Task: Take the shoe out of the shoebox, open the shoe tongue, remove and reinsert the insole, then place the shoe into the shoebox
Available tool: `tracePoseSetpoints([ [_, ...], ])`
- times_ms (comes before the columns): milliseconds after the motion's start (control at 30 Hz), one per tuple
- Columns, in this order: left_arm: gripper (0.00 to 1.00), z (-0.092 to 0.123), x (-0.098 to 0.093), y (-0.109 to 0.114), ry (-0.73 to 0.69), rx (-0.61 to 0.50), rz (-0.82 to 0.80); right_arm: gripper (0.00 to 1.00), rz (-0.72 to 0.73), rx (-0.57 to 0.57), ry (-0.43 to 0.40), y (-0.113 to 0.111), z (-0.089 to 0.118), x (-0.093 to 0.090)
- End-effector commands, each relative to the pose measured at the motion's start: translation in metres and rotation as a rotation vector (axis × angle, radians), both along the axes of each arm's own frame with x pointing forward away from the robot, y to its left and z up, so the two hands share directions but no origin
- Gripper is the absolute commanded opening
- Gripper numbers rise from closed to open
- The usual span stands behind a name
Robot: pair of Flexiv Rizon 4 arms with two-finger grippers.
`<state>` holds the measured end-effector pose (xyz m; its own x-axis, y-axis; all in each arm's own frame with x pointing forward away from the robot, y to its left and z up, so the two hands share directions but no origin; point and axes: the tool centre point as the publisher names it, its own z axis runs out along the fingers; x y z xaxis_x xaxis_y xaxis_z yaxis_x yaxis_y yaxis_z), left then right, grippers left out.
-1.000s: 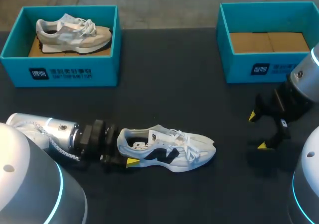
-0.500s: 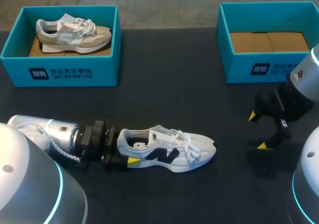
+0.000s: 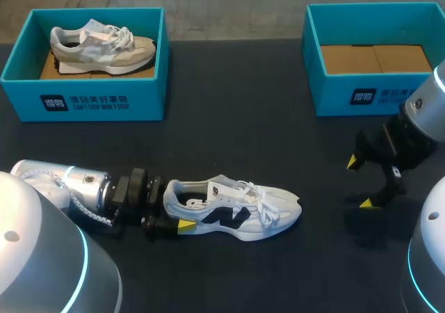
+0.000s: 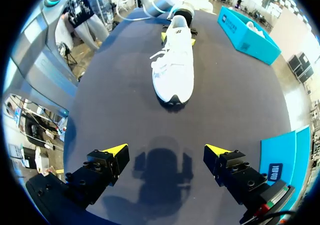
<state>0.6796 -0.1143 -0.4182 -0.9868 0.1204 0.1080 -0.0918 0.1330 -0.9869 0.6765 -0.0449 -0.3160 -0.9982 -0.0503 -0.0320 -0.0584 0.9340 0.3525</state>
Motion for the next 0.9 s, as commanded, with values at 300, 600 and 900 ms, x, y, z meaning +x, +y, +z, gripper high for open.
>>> tracePoseSetpoints([
  [300, 0.00, -0.002, -0.001, -0.001, 0.001, 0.000, 0.000, 1.00, 0.093, -0.214, -0.115, 0.065, 0.057, 0.016],
  [600, 0.00, -0.002, -0.001, -0.001, 0.001, 0.000, 0.000, 1.00, -0.445, -0.164, 0.160, 0.079, 0.068, 0.028],
  [900, 0.00, -0.002, -0.001, -0.001, 0.001, 0.000, 0.000, 1.00, -0.459, -0.086, 0.142, 0.087, 0.070, 0.024],
])
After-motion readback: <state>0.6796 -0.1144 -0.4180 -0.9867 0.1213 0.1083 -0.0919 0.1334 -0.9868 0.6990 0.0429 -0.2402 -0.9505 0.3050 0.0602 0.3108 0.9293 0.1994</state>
